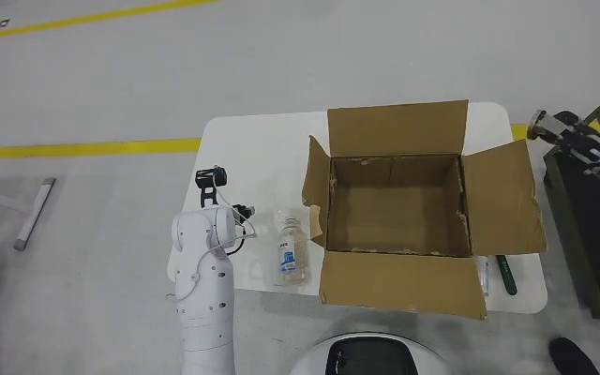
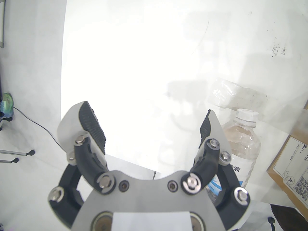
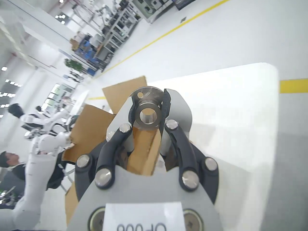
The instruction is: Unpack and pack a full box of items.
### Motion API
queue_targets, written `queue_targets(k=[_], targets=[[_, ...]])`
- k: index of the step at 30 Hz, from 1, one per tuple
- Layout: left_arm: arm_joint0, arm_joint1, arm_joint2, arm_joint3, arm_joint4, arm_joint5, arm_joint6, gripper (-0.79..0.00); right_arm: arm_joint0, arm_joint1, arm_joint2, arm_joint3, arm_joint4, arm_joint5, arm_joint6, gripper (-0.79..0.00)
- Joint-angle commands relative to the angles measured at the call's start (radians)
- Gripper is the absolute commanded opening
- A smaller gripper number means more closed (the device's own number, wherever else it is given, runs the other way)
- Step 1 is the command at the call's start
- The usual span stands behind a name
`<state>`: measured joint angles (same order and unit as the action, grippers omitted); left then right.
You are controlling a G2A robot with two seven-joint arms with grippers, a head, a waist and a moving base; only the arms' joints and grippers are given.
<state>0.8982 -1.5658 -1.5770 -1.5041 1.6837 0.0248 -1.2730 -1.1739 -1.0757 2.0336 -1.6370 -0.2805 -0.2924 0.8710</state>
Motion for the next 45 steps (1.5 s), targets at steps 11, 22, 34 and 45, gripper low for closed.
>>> queue_targets(k=[11,22,34,45], targets=[[0.000,0.000,0.000,0.000,0.000,0.000,0.000,0.000,-0.224,0.027,0.126,-0.094,-0.112,0.032,0.121,-0.785],[0.000,0.000,0.000,0.000,0.000,0.000,0.000,0.000,-0.386,0.044,0.095,-0.195,-0.430,-0.028,0.140,-0.785],[0.000,0.000,0.000,0.000,0.000,0.000,0.000,0.000,-0.450,0.056,-0.071,-0.278,-0.690,-0.111,0.147,-0.785],[0.000,0.000,0.000,0.000,0.000,0.000,0.000,0.000,-0.423,0.071,-0.122,-0.245,-0.734,-0.148,0.233,-0.785]])
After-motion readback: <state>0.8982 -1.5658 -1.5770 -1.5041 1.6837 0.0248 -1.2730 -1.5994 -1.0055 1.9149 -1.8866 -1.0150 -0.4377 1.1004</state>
